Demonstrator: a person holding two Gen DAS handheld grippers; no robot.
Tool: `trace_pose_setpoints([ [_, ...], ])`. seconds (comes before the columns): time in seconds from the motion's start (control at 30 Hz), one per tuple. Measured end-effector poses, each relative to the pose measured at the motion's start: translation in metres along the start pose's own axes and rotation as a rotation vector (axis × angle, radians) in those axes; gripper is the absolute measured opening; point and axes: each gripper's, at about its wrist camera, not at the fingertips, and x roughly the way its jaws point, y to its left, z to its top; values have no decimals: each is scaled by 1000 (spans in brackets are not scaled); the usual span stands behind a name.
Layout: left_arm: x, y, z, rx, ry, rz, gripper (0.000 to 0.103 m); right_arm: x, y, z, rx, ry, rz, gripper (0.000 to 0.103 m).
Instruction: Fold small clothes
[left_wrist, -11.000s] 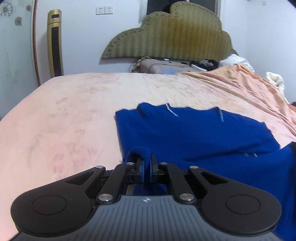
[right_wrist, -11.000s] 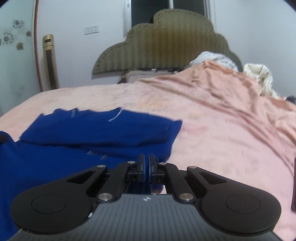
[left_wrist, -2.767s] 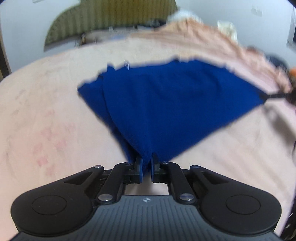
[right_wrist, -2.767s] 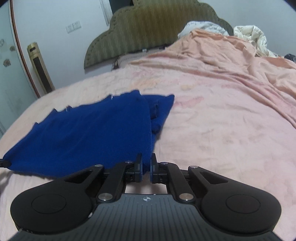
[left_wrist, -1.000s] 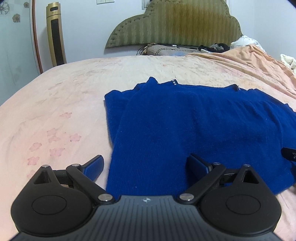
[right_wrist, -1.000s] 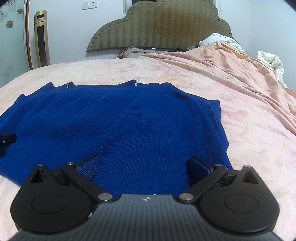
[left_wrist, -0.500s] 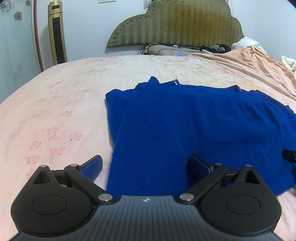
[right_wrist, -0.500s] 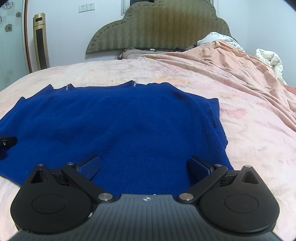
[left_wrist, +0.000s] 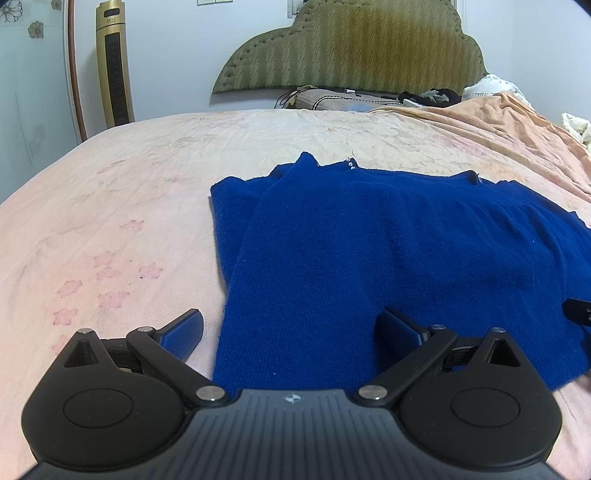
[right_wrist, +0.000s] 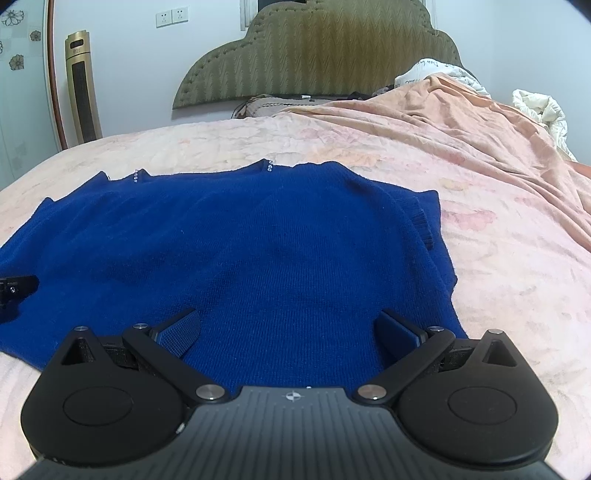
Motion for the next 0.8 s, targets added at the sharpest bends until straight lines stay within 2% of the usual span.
trace_pose_setpoints([
  [0.8, 0, 0, -1, -5, -2, 1, 103, 0, 3, 0, -8, 1, -5, 103],
])
